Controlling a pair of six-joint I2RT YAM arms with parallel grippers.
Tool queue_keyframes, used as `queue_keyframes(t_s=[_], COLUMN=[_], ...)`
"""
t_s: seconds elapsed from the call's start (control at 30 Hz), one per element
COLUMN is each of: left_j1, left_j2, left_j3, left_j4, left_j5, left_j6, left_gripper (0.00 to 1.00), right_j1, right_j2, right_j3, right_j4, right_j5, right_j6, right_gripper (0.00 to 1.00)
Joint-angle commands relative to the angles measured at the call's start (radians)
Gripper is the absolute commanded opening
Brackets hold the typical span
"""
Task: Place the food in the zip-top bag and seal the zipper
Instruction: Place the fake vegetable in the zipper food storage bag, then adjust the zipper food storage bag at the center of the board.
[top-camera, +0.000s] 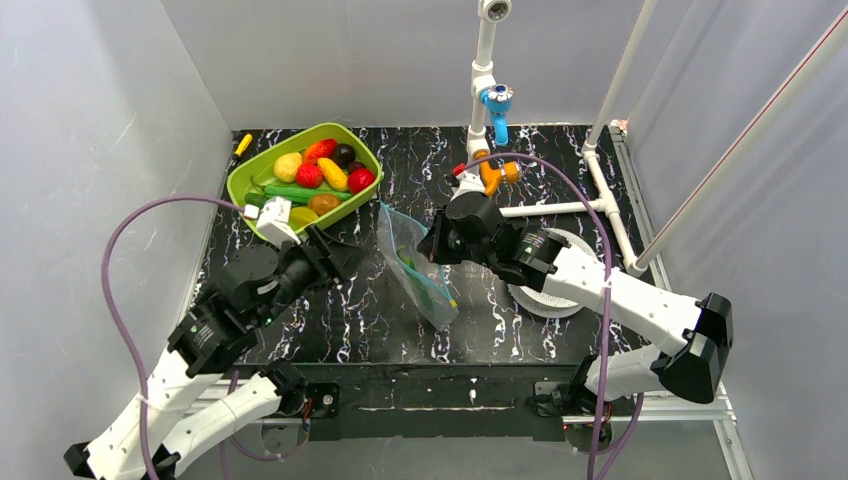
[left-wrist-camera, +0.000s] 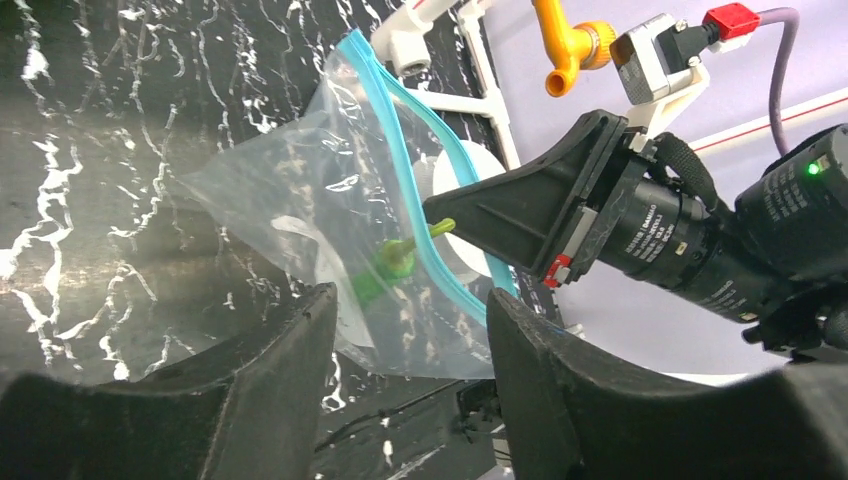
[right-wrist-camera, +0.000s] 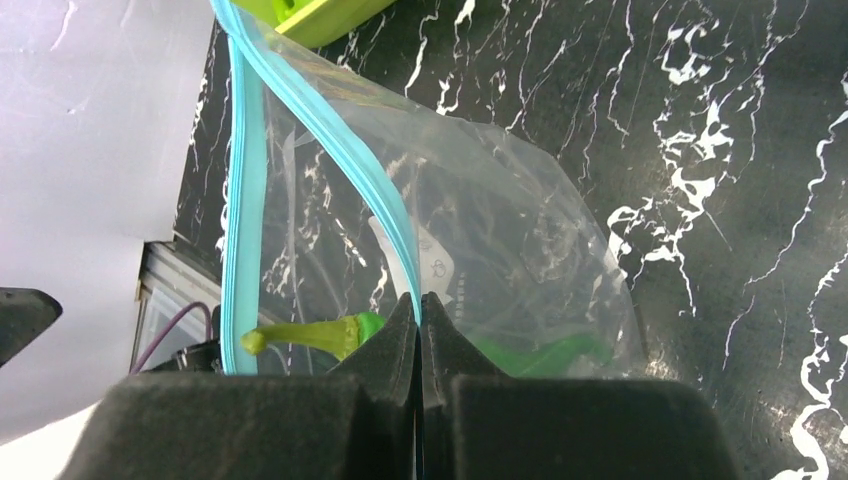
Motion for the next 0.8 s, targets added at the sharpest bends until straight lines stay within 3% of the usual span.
queue_keyframes(t_s=[0.0, 0.07, 0.2, 0.37, 0.53, 0.77], left_j1=[-0.004, -0.003, -0.003, -0.004, -0.003, -0.003], left_j2=[-0.041, -0.035, 0.04, 0.146, 0.125, 0.101], left_j3=[-0.035, -0.046, -0.037, -0.006, -0.049, -0.118], left_j4=[-0.098, -0.073, 0.022, 0.042, 0.068, 0.121], left_j5=[-0.075, -0.077, -0.003, 0.029, 0.085, 0.154], left_j6=[0.016, 0.015, 0.033, 0.035, 0.028, -0.053], left_gripper=[0.61, 0.7, 0.72, 0.53, 0.34, 0.54], right_j1=[-0.007, -0.007, -0.007, -0.007, -0.007, -0.007], right_j2=[-0.007, -0.017, 0.001, 0.047, 0.052, 0.067], right_j3=[0.043, 0.025, 0.056, 0.151, 0.151, 0.152], right_j4=[-0.043, -0.043, -0.088, -0.202, -0.195, -0.187], right_j5=[-0.098, -0.107, -0.125, -0.119, -0.11, -0.087], right_j6=[0.009, 0.01, -0.006, -0.03, -0.036, -0.042], right_gripper=[0.01, 0.01, 0.01, 0.01, 0.01, 0.01])
